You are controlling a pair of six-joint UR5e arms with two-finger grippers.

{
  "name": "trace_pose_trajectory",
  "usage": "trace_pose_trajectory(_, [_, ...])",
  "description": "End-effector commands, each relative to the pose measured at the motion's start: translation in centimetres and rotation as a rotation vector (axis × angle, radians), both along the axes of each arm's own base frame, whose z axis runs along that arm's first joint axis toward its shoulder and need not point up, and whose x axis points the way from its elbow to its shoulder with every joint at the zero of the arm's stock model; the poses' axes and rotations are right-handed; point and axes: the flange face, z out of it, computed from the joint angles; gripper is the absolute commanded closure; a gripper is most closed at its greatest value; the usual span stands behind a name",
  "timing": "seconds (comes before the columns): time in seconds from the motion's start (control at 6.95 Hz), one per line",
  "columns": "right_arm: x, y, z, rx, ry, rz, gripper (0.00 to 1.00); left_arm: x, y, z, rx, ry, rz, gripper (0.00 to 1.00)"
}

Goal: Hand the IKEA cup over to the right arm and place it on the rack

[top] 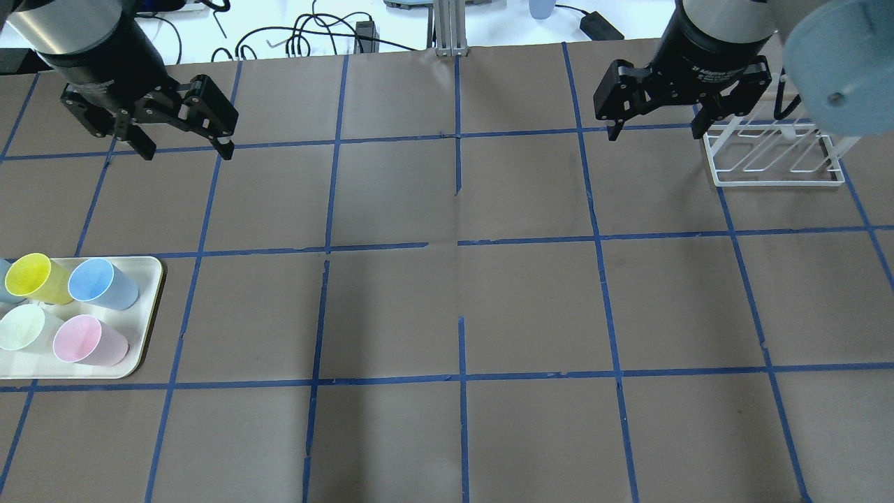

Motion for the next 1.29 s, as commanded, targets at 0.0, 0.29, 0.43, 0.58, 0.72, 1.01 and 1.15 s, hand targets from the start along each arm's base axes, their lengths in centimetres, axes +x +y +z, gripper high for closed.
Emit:
trace_pose_trajectory(0.0, [-0.1,0.0,0.0,0.0,0.0,0.0,0.0,7.7,0.3,-1.5,0.027,0.021,-0.075,0.0])
trace_pose_trajectory(0.29, [0.0,0.1,0.1,-0.002,0.0,0.0,0.0,18.2,0.5,-6.9,0.048,0.097,-0.185,0.0])
trace_pose_trajectory(0.43, [-0.1,0.0,0.0,0.0,0.0,-0.001,0.0,23.2,0.6,-9.9,0.009,0.091,-0.273,0.0])
trace_pose_trajectory(0.58, [-0.1,0.0,0.0,0.0,0.0,-0.001,0.0,27.1,0.6,-13.1,-0.03,0.064,-0.338,0.0])
trace_pose_trajectory(0.72, [-0.1,0.0,0.0,-0.002,0.0,-0.001,0.0,30.1,0.0,-16.0,-0.056,0.037,-0.402,0.0])
trace_pose_trajectory(1.01, [0.0,0.0,0.0,0.0,-0.002,-0.001,0.0,33.0,-2.1,-21.2,-0.035,0.045,-0.515,0.0])
trace_pose_trajectory(1.15, [-0.1,0.0,0.0,0.0,0.0,0.0,0.0,33.8,-2.3,-23.9,-0.031,0.051,-0.53,0.0])
